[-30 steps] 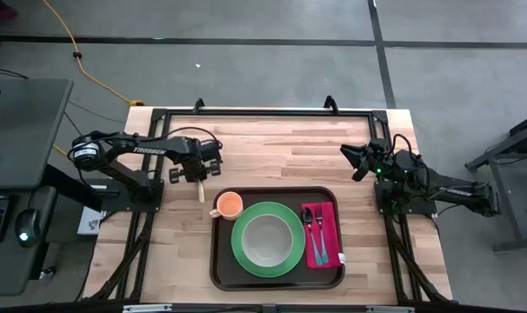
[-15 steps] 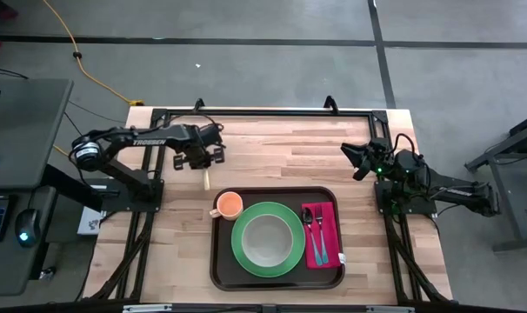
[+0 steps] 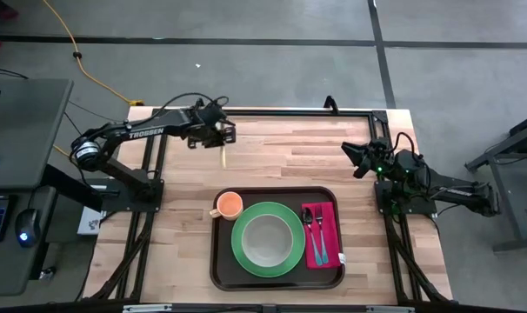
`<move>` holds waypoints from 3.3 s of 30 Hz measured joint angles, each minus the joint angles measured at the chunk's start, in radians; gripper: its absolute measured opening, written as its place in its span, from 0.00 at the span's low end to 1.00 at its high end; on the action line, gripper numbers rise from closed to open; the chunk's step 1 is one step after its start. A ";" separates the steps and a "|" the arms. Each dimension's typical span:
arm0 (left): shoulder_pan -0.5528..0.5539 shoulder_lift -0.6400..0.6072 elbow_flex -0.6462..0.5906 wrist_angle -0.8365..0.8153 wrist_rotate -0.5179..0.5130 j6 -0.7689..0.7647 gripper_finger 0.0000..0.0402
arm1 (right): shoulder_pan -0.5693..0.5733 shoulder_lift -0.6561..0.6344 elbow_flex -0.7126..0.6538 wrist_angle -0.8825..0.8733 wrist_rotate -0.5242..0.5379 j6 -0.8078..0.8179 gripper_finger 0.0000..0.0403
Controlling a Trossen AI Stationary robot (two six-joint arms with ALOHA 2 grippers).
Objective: Set up tray
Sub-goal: Put the yellow table knife on top of the red napkin to the right of the blue fork on the black tray
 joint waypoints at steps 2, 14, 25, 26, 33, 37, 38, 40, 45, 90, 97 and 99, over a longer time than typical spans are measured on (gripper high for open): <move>-0.002 0.000 0.020 0.041 0.010 0.008 0.14 | 0.000 0.002 0.000 0.000 -0.001 0.012 0.18; -0.003 0.006 0.110 0.245 0.071 0.006 0.14 | 0.000 0.141 0.000 0.197 -0.069 0.025 0.18; -0.077 0.184 0.296 0.293 0.140 0.049 0.14 | 0.000 0.421 0.000 0.508 -0.154 0.025 0.18; -0.079 0.204 0.318 0.292 0.148 0.053 0.14 | 0.000 0.440 0.000 0.529 -0.158 0.033 0.18; -0.106 0.323 0.476 0.293 0.201 0.084 0.14 | 0.000 0.543 0.000 0.608 -0.168 0.107 0.18; -0.124 0.385 0.559 0.291 0.219 0.104 0.14 | 0.000 0.596 0.001 0.649 -0.171 0.150 0.18; -0.124 0.398 0.576 0.290 0.223 0.105 0.14 | 0.000 0.609 0.005 0.651 -0.171 0.163 0.18; -0.134 0.426 0.610 0.293 0.229 0.108 0.14 | -0.002 0.640 0.019 0.650 -0.172 0.186 0.18; -0.147 0.479 0.673 0.293 0.246 0.116 0.14 | -0.042 0.739 0.080 0.646 -0.190 0.227 0.18; -0.154 0.488 0.683 0.301 0.207 0.164 0.14 | -0.223 1.152 0.443 0.452 -0.386 0.231 0.45; -0.154 0.488 0.683 0.301 0.206 0.164 0.14 | -0.238 1.152 0.442 0.492 -0.415 0.252 0.45; -0.154 0.488 0.683 0.301 0.200 0.164 0.14 | -0.238 1.152 0.442 0.498 -0.416 0.252 0.45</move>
